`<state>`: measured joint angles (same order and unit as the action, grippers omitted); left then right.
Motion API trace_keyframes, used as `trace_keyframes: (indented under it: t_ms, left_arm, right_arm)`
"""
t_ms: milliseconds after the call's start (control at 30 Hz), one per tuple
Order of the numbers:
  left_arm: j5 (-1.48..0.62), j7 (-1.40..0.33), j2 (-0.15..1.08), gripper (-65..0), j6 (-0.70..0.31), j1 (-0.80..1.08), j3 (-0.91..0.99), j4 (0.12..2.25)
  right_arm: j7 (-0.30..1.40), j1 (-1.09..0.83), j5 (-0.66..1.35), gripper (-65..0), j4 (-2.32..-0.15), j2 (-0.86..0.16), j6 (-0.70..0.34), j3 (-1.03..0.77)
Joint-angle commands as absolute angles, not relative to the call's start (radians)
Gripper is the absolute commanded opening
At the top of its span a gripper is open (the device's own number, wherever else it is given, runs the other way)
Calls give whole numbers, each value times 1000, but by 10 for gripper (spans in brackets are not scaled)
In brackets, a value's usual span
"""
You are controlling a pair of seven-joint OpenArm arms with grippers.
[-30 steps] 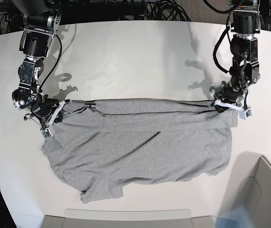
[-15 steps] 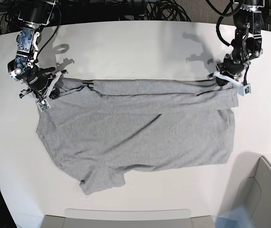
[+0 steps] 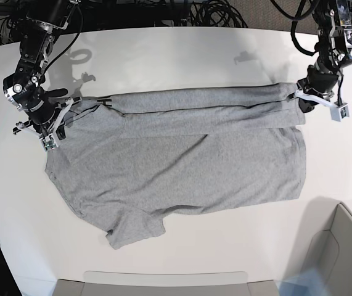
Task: Fold the T-shirt properly
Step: 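Drag the folded shirt back toward the robot with both grippers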
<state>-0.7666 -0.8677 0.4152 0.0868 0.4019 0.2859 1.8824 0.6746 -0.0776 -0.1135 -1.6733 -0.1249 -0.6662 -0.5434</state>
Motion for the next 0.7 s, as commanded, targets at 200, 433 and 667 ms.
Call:
trace_keyframes:
  t_ms: [200, 433, 667]
  left_arm:
    - [-769, -868, 409, -650, 84, 189, 76, 1733]
    - [-769, -858, 414, -650, 81, 174, -2, 1560]
    - [-769, -905, 453, -650, 79, 295, 1, 1569]
  right_arm:
    - [657, 8, -117, -650, -1590, -117, -665, -472]
    - [657, -8, -183, -650, -1480, -122, -665, -467]
    - [657, -147, -203, -650, -1535, -119, -668, -460]
